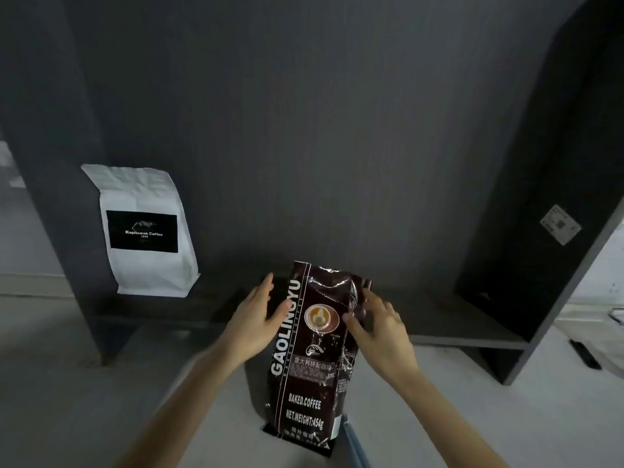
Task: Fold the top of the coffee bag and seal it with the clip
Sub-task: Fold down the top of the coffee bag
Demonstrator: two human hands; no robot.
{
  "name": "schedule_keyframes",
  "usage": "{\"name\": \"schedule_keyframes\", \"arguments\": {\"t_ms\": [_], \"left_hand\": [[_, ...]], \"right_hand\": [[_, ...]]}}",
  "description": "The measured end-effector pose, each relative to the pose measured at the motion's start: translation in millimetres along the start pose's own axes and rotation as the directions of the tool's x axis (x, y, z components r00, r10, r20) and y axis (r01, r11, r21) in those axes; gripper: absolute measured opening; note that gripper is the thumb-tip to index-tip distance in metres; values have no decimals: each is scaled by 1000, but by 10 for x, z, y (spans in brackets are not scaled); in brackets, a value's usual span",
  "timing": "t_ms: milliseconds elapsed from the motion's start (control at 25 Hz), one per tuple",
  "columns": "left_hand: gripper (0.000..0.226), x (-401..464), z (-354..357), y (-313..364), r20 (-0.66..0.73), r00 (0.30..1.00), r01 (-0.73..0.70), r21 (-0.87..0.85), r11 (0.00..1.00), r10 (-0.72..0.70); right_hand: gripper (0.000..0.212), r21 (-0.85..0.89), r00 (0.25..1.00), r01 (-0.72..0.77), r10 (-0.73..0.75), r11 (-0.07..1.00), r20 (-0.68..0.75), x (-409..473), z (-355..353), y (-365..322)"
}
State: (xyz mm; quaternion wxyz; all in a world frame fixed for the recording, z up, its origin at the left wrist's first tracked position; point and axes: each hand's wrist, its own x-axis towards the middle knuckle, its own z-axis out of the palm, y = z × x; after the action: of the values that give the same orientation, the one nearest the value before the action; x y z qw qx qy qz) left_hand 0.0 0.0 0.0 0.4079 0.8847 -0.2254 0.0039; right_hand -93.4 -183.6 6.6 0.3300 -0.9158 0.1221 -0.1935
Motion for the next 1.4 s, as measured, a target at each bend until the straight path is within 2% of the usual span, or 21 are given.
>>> {"name": "schedule_keyframes", "arguments": {"t_ms": [80, 240, 320, 400, 480, 560, 880, 1120, 1280, 1400], "left_hand": [[63, -33, 68, -38, -7, 999, 41, -65, 997, -41], [49, -197, 263, -50, -16, 1000, 13, -103, 995, -14], [47, -235, 318, -42, -53, 999, 9, -102, 995, -15], [48, -263, 352, -72, -95, 993, 64, -99, 993, -73], [47, -300, 380, -79, -77, 991, 102, -108, 989, -110], [44, -350, 405, -81, -51, 995, 84, -115, 990, -91], [39, -481, 375, -64, -152, 984, 78, -119, 990, -96], [27, -595, 324, -23, -265, 954, 76, -249, 966, -144], [11, -691, 267, 37, -329, 938, 14, -274, 962, -107], [8, -704, 196, 165, -333, 941, -57, -328, 943, -59]], "right_hand": [[44, 100, 998, -59, 57, 993, 19, -58, 94, 51], [28, 142, 990, -125, 113, 982, 84, -179, 279, 125], [28, 161, 987, -139, 125, 977, 97, -191, 312, 115], [28, 174, 986, -145, 129, 974, 102, -214, 350, 125], [26, 199, 986, -154, 137, 968, 96, -233, 363, 114], [26, 223, 984, -166, 148, 961, 95, -253, 373, 93], [29, 317, 981, -194, 188, 928, 50, -320, 413, 30], [31, 354, 978, -206, 207, 912, 36, -358, 388, -18], [27, 323, 988, -148, 156, 935, 2, -414, 369, -48], [21, 356, 992, -113, 128, 928, -20, -467, 345, -81]]}}
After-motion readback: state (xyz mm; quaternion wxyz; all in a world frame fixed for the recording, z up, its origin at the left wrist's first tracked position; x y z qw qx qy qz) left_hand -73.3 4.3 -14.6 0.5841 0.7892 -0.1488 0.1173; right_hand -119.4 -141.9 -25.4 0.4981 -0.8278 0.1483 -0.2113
